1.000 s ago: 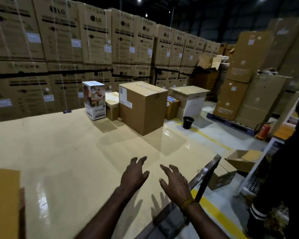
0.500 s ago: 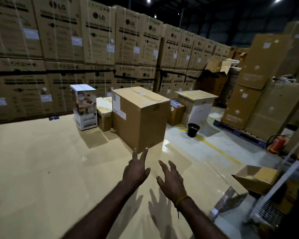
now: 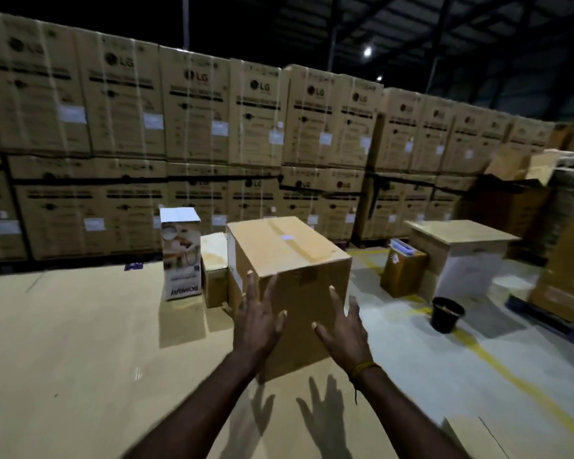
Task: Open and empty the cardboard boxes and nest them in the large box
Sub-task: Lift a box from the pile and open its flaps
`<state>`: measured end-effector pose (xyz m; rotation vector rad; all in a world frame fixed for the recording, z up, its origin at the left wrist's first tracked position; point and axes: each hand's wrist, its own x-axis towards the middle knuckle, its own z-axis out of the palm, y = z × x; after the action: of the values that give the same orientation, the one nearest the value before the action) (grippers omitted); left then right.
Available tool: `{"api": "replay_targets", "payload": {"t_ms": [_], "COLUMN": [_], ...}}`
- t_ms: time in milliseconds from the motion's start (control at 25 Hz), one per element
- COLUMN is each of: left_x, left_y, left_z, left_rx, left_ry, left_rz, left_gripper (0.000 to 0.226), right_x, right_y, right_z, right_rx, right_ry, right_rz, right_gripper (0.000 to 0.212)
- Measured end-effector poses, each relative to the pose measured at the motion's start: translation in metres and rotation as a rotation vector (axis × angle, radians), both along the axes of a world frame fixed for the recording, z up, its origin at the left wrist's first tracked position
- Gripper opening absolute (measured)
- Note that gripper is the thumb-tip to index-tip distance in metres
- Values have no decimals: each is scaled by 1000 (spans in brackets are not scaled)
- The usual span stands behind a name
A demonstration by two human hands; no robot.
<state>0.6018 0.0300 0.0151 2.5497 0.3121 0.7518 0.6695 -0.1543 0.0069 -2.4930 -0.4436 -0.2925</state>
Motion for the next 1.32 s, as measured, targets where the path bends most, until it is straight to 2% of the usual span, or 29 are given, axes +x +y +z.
{"api": "replay_targets", "payload": {"t_ms": [160, 280, 400, 520, 720, 800, 1120, 1200, 1320], "left_x": [44, 58, 61, 52, -1, -33, -226, -282, -345], "left_y": [-1, -5, -13, -19, -31, -34, -23, -18, -7], "left_z": [15, 17, 19, 21, 19, 21, 26, 41, 69], "left_rx": [-21, -7, -9, -40, -136, -200, -297, -257, -145], "left_ry": [52, 132, 130, 16, -203, -237, -185, -159, -137], "left_rz": [89, 111, 156, 213, 294, 328, 286, 286, 268], "left_gripper": [76, 73, 70, 61, 41, 37, 34, 34, 50], "right_x": [89, 131, 138, 117, 38, -7, -222, -279, -338], "right_y": [1, 7, 12, 10, 3, 4, 11, 14, 15], "right_z": [30, 34, 28, 24, 10, 7, 26, 41, 68], "right_rx": [14, 11, 135, 174, 292, 318, 397, 395, 367], "right_ry": [-33, 54, 120, 36, -91, -102, 18, 8, -75], "right_rz": [31, 68, 133, 84, -20, -61, -156, -148, -97], "right_gripper": [96, 97, 87, 78, 74, 74, 68, 68, 72]}}
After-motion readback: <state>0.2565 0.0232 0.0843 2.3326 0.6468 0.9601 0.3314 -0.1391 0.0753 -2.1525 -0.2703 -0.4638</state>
